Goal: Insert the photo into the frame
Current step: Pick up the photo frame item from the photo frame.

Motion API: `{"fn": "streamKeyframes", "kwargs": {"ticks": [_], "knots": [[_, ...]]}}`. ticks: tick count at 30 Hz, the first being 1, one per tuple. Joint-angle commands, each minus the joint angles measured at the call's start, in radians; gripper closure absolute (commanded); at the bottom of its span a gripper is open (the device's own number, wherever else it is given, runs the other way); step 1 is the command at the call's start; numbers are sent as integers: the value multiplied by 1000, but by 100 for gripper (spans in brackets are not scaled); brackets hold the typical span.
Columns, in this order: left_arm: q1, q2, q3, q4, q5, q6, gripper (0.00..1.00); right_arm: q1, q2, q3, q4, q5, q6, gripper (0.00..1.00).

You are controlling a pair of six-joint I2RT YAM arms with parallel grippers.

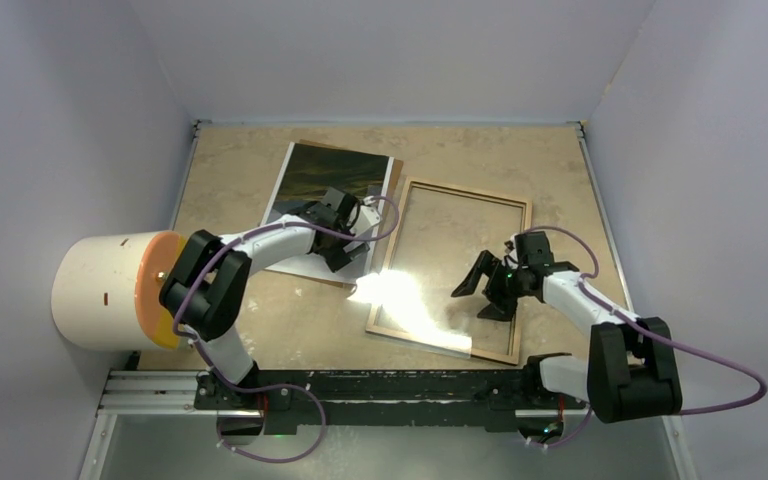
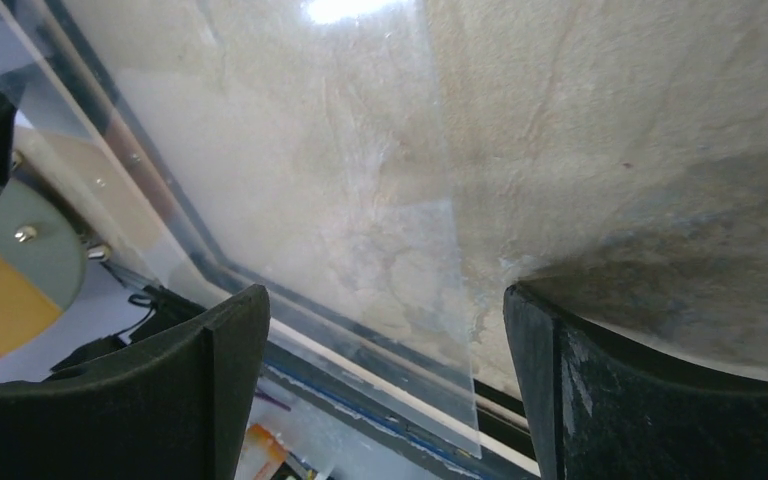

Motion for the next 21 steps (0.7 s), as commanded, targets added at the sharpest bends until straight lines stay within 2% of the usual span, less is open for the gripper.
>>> {"fn": "streamKeyframes", "kwargs": {"ticks": [1,15,21], "knots": [[-13,17,3,-4,32,-1,0,8,44,-62,51,-52,35,10],[-87,106,14,-3,-36,-6,0,7,-32,-196,379,-289,218,8],[-94,97,8,0,-34,2,0,7,-135,-192,465,-289,285,10]]}}
